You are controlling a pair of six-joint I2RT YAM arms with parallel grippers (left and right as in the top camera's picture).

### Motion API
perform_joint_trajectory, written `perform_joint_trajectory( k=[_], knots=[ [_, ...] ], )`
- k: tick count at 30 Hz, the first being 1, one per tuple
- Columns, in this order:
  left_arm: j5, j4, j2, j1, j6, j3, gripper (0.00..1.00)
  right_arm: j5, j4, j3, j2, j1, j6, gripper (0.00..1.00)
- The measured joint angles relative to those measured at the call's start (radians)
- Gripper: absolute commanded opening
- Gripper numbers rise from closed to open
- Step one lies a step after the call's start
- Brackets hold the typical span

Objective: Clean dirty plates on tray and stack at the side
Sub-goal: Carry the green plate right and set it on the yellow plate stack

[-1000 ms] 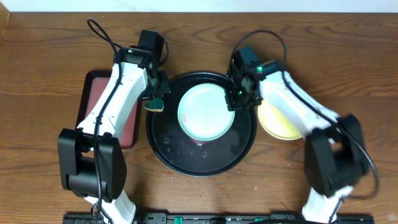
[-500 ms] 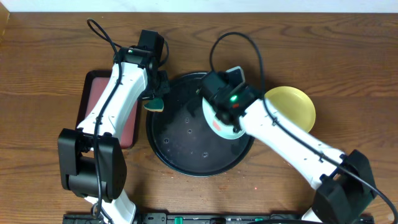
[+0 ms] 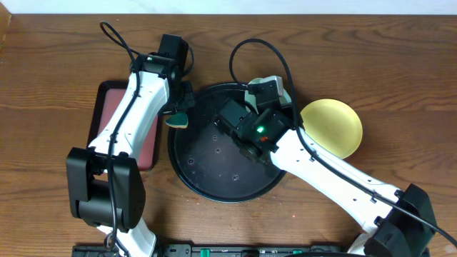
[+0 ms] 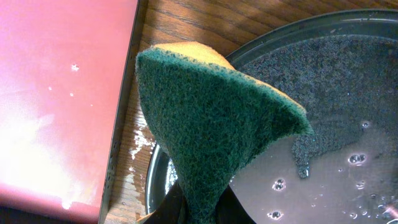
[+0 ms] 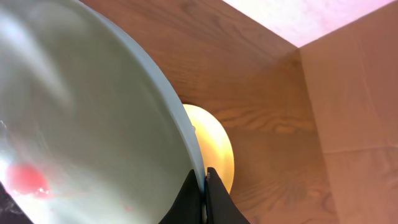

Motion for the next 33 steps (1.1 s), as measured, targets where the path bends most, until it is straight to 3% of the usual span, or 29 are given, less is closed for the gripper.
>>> perform_joint_trajectory(
  k=[9, 21, 27, 33],
  knots=[
    [0.0, 0.003, 0.0, 0.0, 0.0, 0.0, 0.07, -0.217, 0.012, 0.0, -0.024, -0.136, 0.026, 0.01],
    [0.0, 0.003, 0.0, 0.0, 0.0, 0.0, 0.07, -0.875, 0.103, 0.0, -0.159, -0.536, -0.272, 0.01],
    [0.0, 0.003, 0.0, 0.0, 0.0, 0.0, 0.07, -1.057, 0.095, 0.0, -0.16, -0.625, -0.403, 0.01],
    [0.0, 0.002, 0.0, 0.0, 0.013, 0.0, 0.07, -1.164, 0.061, -0.002, -0.16, -0.712, -0.445, 0.01]
  ],
)
